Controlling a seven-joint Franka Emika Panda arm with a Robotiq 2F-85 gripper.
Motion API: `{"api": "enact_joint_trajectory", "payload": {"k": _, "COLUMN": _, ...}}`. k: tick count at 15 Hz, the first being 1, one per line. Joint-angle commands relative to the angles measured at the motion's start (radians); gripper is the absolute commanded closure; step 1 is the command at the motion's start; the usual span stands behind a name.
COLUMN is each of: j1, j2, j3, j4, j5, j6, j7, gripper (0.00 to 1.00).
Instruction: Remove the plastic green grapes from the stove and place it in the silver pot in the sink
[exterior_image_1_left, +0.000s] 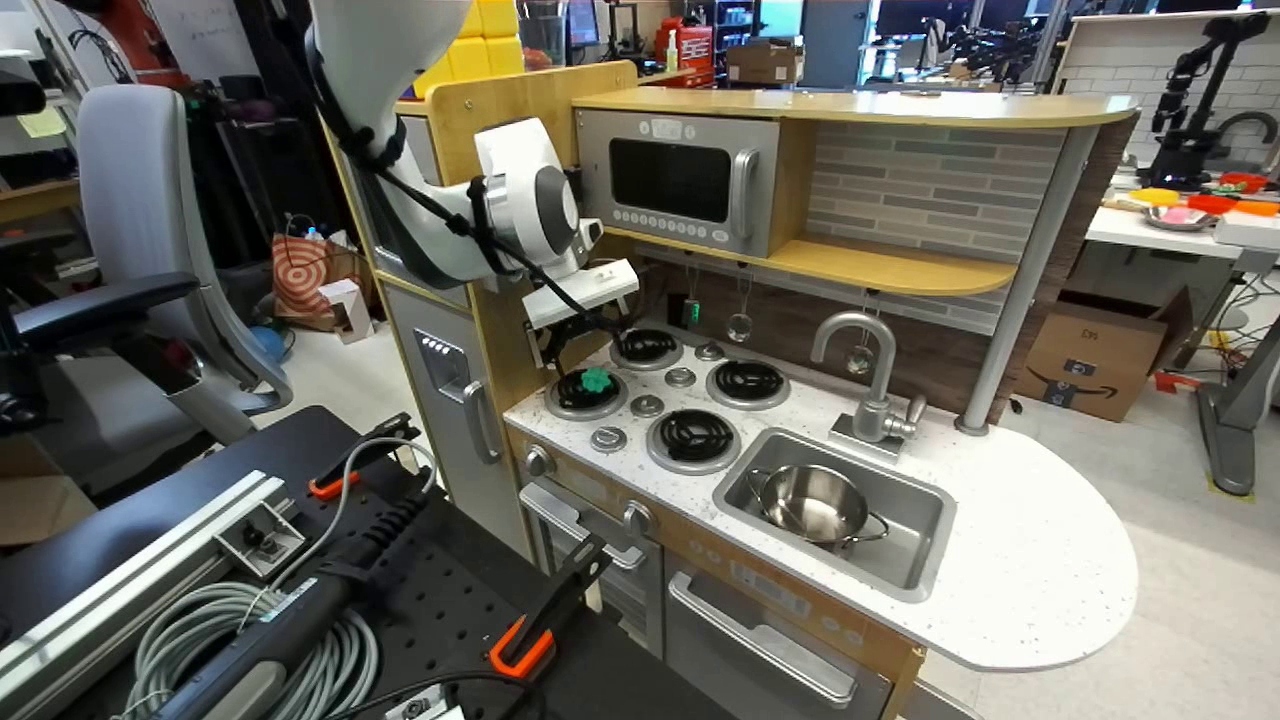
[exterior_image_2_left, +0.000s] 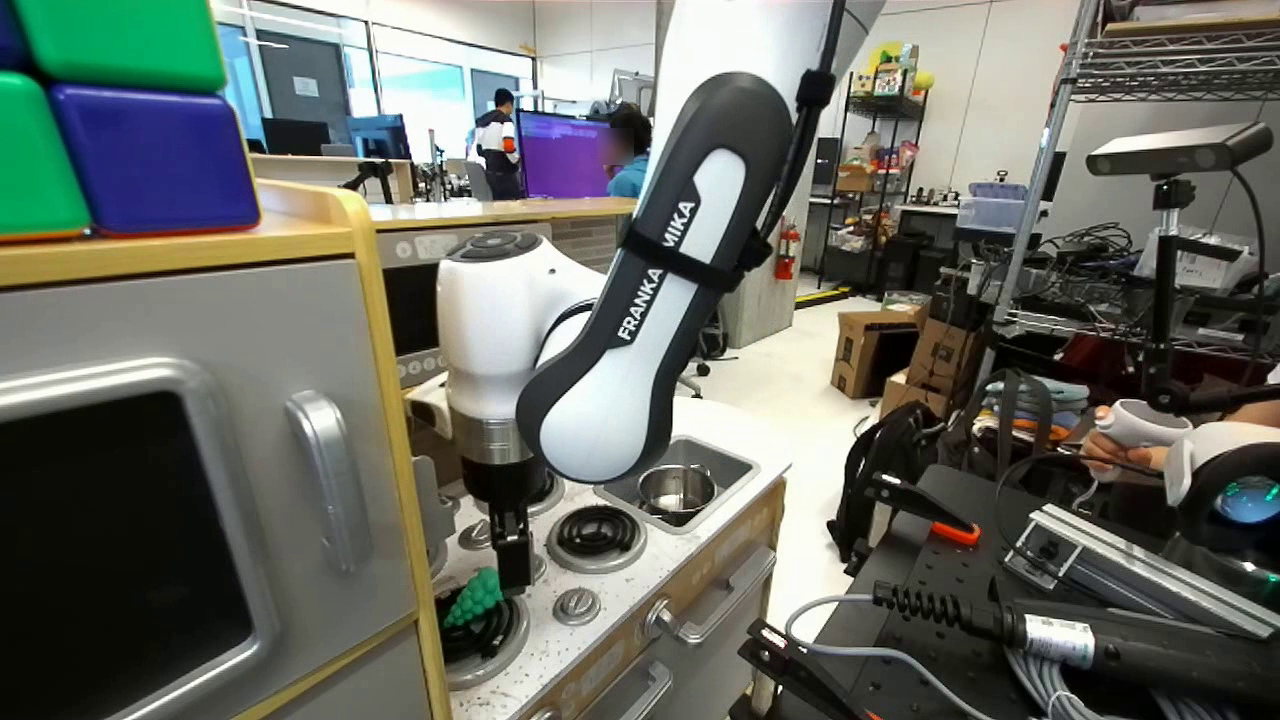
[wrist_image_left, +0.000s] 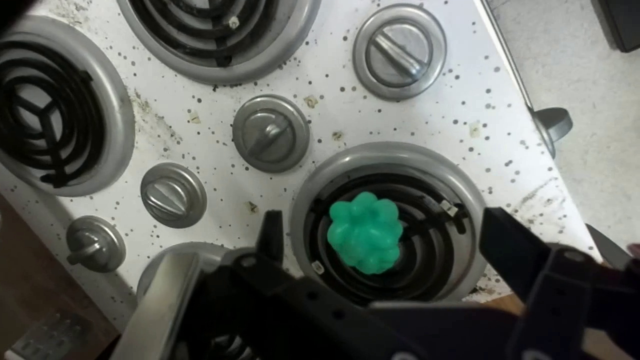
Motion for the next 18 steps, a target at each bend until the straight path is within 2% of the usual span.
{"api": "enact_joint_trajectory", "payload": {"k": 1, "j1": 0.029, "j2": 0.094, "j3": -0.001, "j4": 0.139, "j5": 0.025, "j6": -0.103, "j7": -0.053, "gripper": 0.0}}
{"api": "enact_joint_trajectory", "payload": {"k": 6, "j1": 0.028, "j2": 0.198, "j3": 0.008, "j4": 0.274, "j5": 0.048, "j6": -0.147, "j7": -0.069, "gripper": 0.0}}
{"api": "enact_joint_trajectory", "payload": {"k": 7, "j1": 0.023, "j2": 0.214, "j3": 0.011, "j4": 0.296, "j5": 0.055, "j6": -0.156, "j7": -0.072, "gripper": 0.18}}
{"api": "enact_joint_trajectory", "payload": {"k": 9, "j1": 0.018, "j2": 0.237, "j3": 0.015, "j4": 0.327, "j5": 0.072, "j6": -0.165, "j7": -0.084, "gripper": 0.32}}
{"api": "enact_joint_trajectory", "payload": {"k": 12, "j1": 0.013, "j2": 0.246, "j3": 0.014, "j4": 0.337, "j5": 0.091, "j6": -0.156, "j7": -0.095, "gripper": 0.59}}
{"api": "enact_joint_trajectory", "payload": {"k": 15, "j1": 0.01, "j2": 0.189, "j3": -0.013, "j4": 0.262, "j5": 0.083, "j6": -0.114, "j7": -0.077, "gripper": 0.79}}
{"api": "enact_joint_trajectory", "payload": {"k": 18, "j1": -0.011, "j2": 0.106, "j3": -0.064, "j4": 0.131, "j5": 0.067, "j6": -0.041, "j7": -0.034, "gripper": 0.81}}
